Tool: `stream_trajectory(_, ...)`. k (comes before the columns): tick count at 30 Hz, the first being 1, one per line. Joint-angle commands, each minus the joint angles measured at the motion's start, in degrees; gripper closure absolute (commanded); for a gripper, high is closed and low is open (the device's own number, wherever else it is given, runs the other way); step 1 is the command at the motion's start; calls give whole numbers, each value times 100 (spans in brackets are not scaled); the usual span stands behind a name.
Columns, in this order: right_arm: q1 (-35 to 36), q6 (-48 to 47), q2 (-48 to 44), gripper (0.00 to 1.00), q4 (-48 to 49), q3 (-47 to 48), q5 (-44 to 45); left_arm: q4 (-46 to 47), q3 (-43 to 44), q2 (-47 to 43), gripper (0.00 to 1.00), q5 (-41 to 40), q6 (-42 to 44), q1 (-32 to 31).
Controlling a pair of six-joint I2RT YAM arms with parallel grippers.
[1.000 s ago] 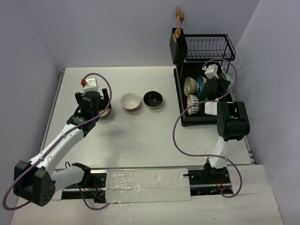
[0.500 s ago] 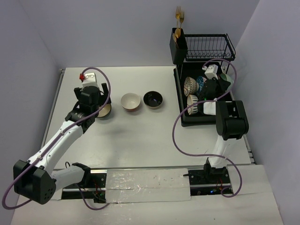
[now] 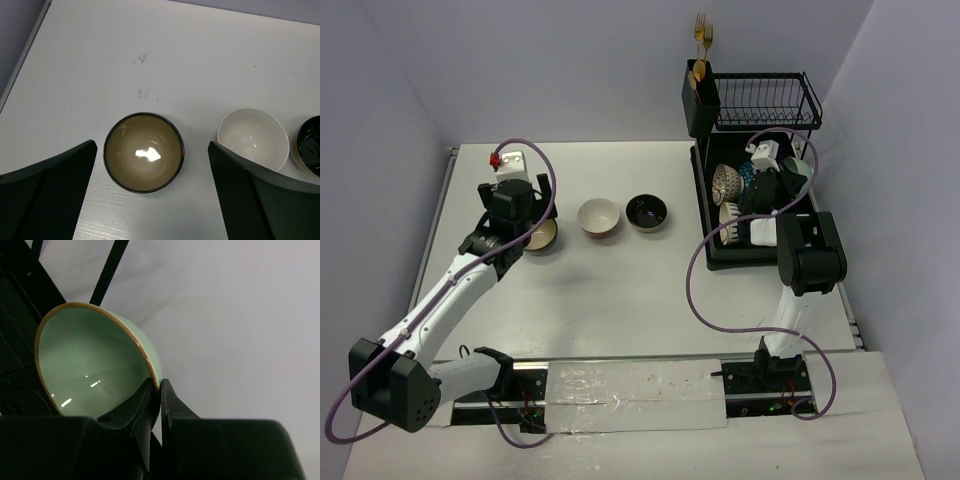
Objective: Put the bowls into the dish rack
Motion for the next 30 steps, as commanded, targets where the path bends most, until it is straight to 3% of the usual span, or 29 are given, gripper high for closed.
stream_trajectory(1,13,81,70,100,-351,-167,147,49,219,-4,1,-8,14,24)
stream_trajectory(5,75,458,-53,100,-860,-176,-29,23,306,84,1,18,5,24)
stream_trajectory(28,523,1048,114,100,-1731,193,-47,-293,878,533,2,10,-83,7)
stream_trajectory(30,532,1091,70,84,-1748,193,-12,-302,852,524,2,-17,-91,-2)
